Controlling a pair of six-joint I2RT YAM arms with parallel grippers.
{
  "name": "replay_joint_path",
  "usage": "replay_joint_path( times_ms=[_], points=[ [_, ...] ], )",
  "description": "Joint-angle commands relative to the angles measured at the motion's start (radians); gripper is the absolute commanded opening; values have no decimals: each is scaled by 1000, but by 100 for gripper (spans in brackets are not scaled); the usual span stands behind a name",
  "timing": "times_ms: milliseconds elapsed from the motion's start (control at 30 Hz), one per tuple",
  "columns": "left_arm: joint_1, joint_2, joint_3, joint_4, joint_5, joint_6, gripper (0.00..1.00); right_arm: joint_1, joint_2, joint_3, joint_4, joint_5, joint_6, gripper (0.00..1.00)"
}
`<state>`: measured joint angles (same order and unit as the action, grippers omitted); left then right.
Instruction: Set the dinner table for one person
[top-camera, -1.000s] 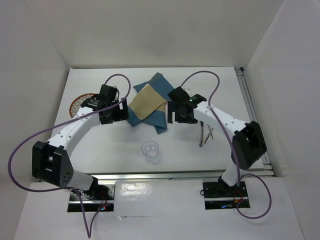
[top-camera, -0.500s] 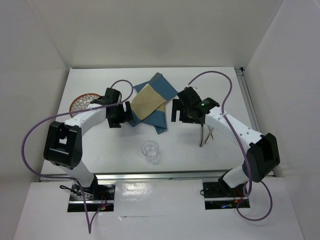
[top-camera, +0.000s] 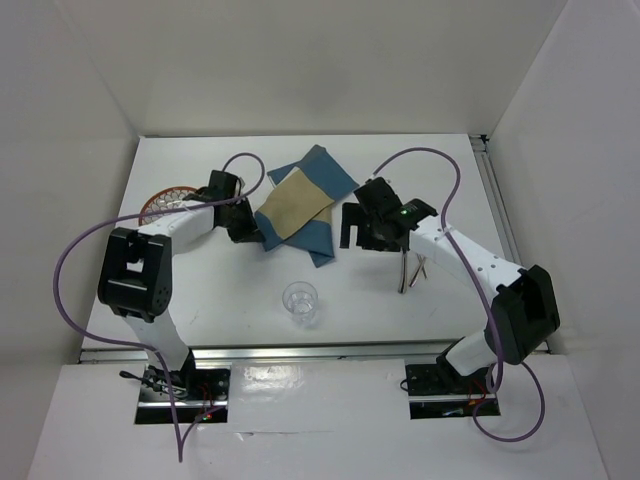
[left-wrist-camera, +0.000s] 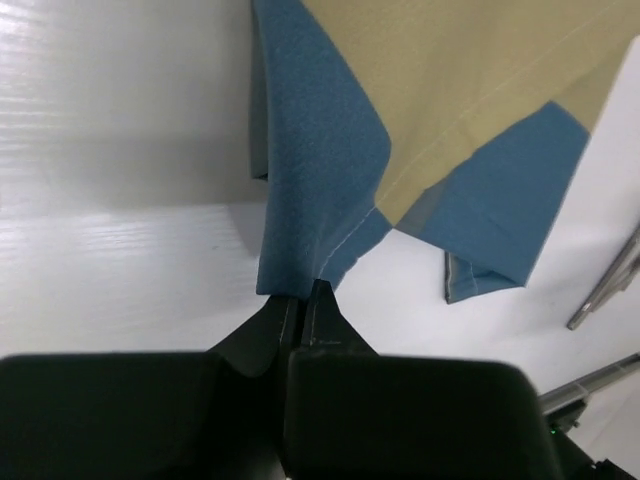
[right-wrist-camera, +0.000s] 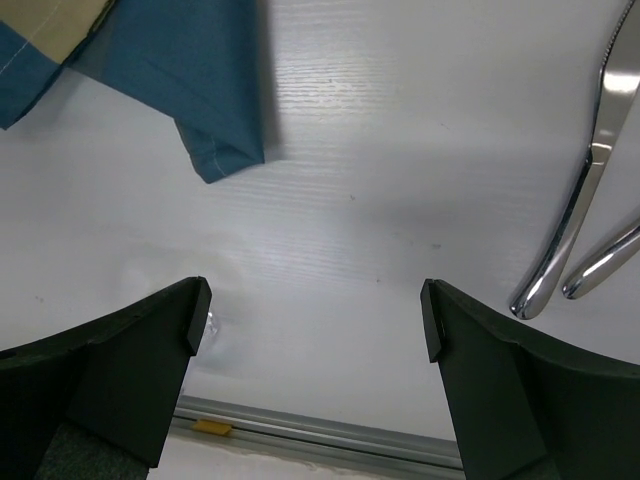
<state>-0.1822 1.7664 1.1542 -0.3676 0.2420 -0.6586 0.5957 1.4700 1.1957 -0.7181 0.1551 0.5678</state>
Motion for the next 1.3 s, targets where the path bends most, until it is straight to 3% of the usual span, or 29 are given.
replay_joint_path(
  times_ms=[0,200,367,500,633,800,933,1133,1200,1233,1267],
  points=[
    [-2,-1,64,-19,59,17,0,-4,-16,-4,57,-43,-17,100],
    [-2,-87,130,-103,128,37,0,-4,98,21,118,-107,-37,100],
    [-2,-157,275,-142,232,7,0,-4,229,54,184,-163,-46,98],
    [-42,-121,398,-152,276,-24,0,-4,250,94,194,-171,-36,100],
    [-137,-46,522,-179,276,-24,0,-42,120,61,232,-225,6,98],
    [-194,-4,558,-179,251,-42,0,-68,21,24,259,-270,6,94],
    [-232,40,616,-179,250,-42,0,-91,-37,24,152,-192,6,94],
    [-373,264,898,-258,279,-13,0,-230,-298,-59,105,-158,6,94],
    [-419,336,1076,-351,327,17,0,-289,-364,-88,92,-158,-18,94],
    [-419,397,1135,-394,339,51,11,-306,-376,-97,80,-175,-19,94],
    [-419,413,1201,-430,339,65,38,-335,-376,-117,71,-207,-31,94]
  ],
)
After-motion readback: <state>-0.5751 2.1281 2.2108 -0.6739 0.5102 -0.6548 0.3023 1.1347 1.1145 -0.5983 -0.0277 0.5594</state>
